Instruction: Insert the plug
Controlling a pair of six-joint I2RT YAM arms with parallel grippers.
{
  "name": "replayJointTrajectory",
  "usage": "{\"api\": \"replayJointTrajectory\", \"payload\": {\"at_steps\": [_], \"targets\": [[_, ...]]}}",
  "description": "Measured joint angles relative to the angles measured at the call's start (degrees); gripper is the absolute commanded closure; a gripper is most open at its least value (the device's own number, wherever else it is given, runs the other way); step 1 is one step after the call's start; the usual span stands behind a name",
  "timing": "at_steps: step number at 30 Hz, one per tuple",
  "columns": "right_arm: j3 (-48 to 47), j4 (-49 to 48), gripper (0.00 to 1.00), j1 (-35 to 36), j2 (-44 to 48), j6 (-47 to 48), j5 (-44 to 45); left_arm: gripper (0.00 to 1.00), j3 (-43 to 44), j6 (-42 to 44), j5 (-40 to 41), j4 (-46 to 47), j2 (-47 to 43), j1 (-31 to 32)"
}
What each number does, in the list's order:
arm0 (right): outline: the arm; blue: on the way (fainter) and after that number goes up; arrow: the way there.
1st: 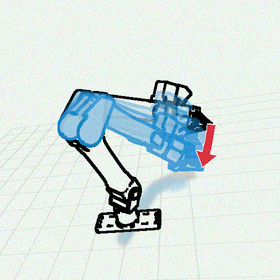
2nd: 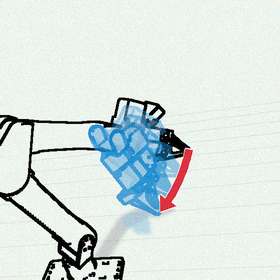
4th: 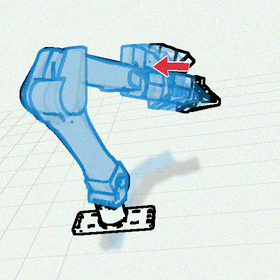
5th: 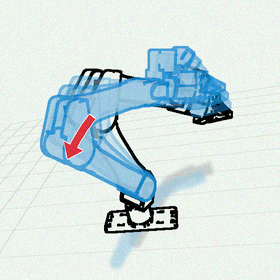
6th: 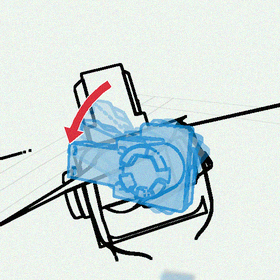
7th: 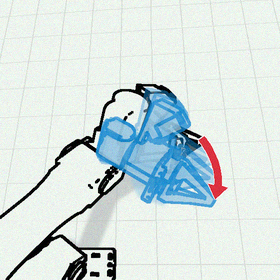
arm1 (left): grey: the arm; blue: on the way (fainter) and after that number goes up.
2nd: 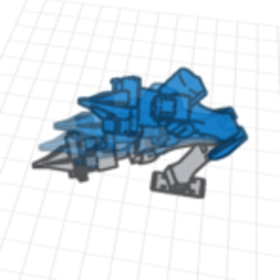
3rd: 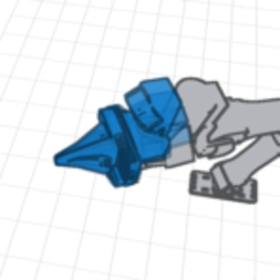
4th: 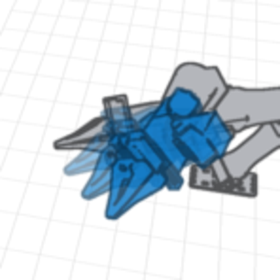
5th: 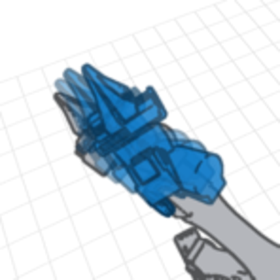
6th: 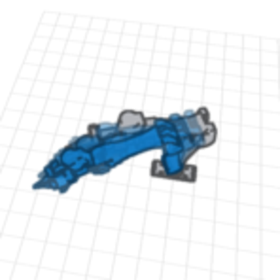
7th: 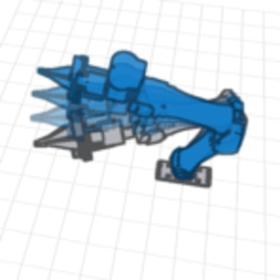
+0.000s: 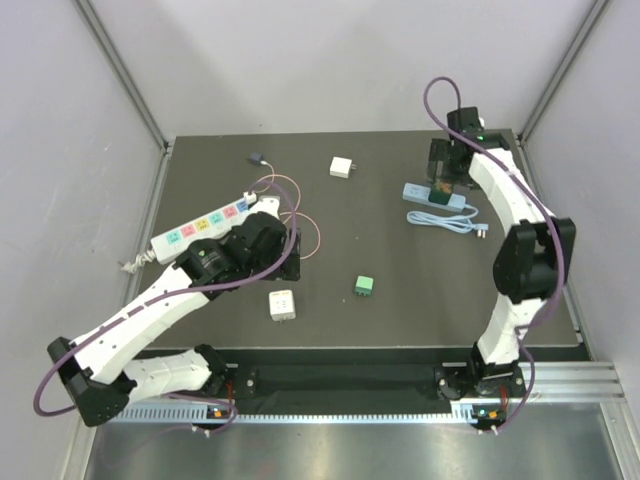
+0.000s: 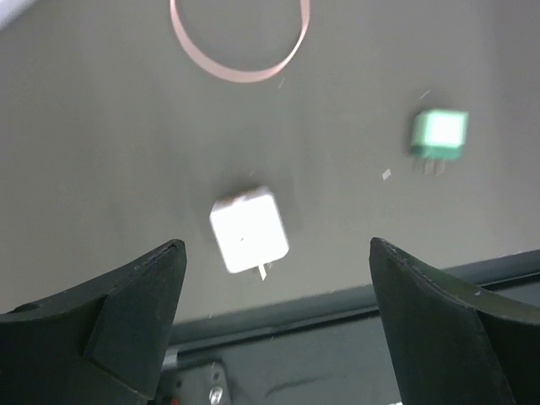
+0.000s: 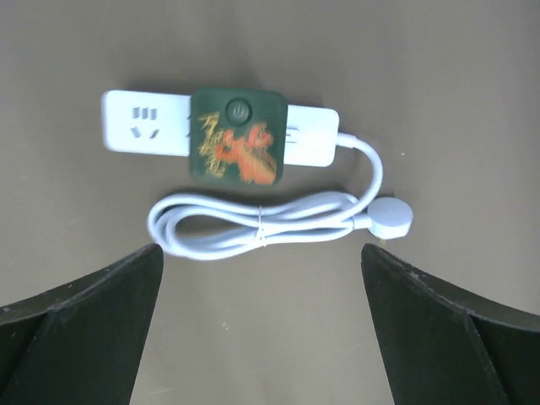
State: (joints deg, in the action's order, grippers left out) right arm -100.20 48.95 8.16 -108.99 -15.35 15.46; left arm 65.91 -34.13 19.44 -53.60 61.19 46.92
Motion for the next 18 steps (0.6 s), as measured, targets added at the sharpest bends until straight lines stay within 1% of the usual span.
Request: {"api": "replayJointTrajectory", "payload": {"at_steps": [4,7,10,12,13,16,18], "targets": [[7.3,-3.2,0.00,1.9,10.7,-0.2,-1.4,0.10,-1.4,-2.6,-0.5,-3.1,2.9,0.0],[15.3,-7.1,0.00,6.4,18.4,-0.5,-3.3,0.14,-4.8,-4.3,-2.2,-3.5,4.2,-0.1],[22.6,-9.5,0.00,11.8,22.9,-1.7,-5.8,0.15,-6.7,-5.3,-4.6,-3.3,6.8,-0.1],[26.9,-10.3,0.01,15.1,24.6,-2.6,-7.8,0.20,-7.2,-5.7,-5.7,-3.3,8.9,-0.1],[29.0,-11.0,0.01,16.2,25.4,-3.1,-8.8,0.20,-7.1,-5.9,-6.0,-3.3,10.2,-0.1],[34.8,-12.3,0.00,17.2,28.1,-4.7,-11.1,0.21,-6.4,-5.9,-6.5,-3.2,13.8,0.2],[37.6,-12.2,0.00,17.0,30.6,-5.6,-11.6,0.23,-5.4,-5.0,-8.4,-1.9,15.1,0.4]]}}
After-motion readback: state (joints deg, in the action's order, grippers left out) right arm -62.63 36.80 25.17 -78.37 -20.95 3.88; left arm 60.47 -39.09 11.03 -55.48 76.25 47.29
